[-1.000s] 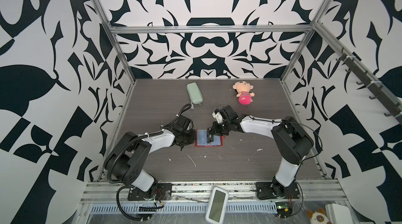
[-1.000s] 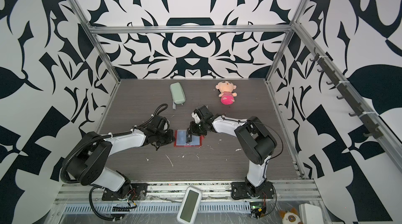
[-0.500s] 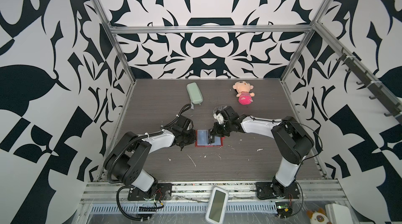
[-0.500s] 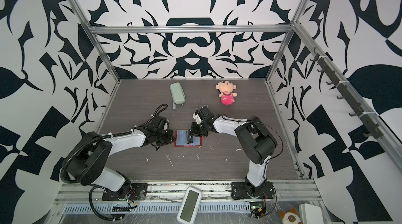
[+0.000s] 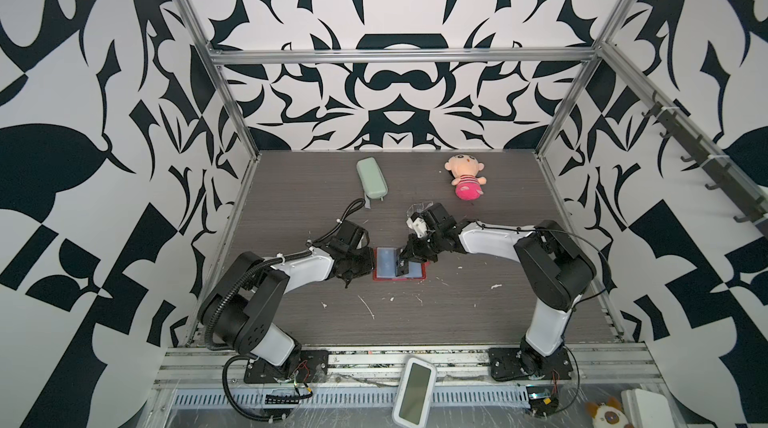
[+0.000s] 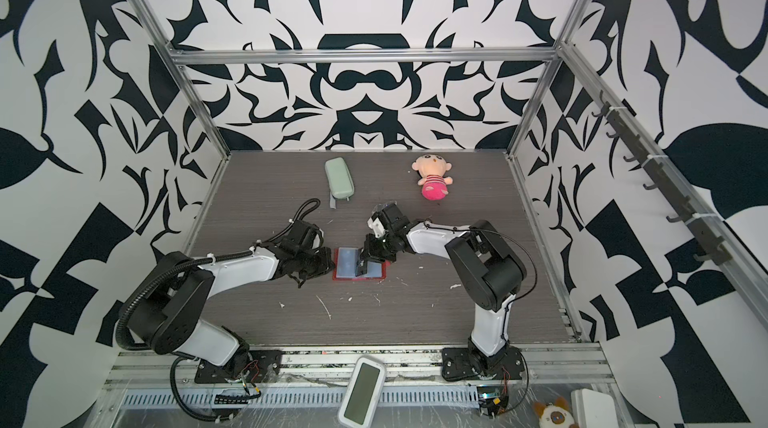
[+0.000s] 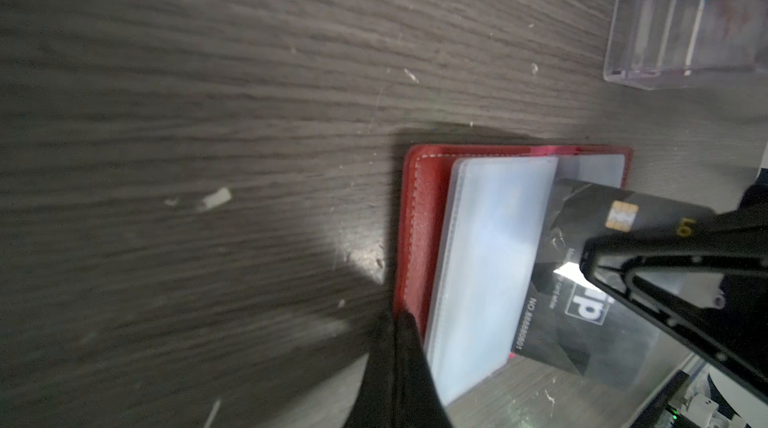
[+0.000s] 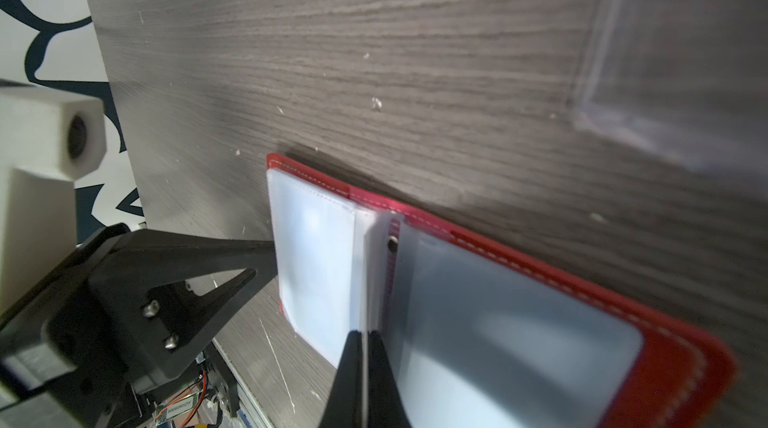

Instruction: Put the credit cards into the card holder

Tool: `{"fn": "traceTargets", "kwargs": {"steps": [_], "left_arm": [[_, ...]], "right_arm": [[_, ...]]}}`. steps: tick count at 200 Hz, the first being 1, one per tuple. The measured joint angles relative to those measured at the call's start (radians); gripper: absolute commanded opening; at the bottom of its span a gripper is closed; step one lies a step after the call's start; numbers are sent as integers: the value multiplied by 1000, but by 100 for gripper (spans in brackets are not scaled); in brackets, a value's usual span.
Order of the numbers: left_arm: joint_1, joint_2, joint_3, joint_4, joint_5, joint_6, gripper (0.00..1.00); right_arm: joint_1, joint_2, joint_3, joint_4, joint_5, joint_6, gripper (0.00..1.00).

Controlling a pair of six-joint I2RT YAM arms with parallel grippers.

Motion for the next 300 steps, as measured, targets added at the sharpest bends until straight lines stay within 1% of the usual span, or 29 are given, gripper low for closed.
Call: {"fn": "traceTargets", "kwargs": {"steps": [107,146,211,247,276,300], "left_arm": [[0,1,0,0,2,0,0],[0,1,0,0,2,0,0],[0,2,0,0,2,0,0],[0,3,0,2,2,0,0],[0,6,0,8,3,0,0],[0,6,0,11,3,-1,0]], "right_arm": [[-6,33,0,60,-66,24,0],[-6,40,0,82,-71,32,0],[-8,53,-32,171,-93,51,0],[-8,61,-34,186,-90,51,19],[-6,56,-32,144,-64,28,29],[6,42,-4,76,-16,-2,36]]}}
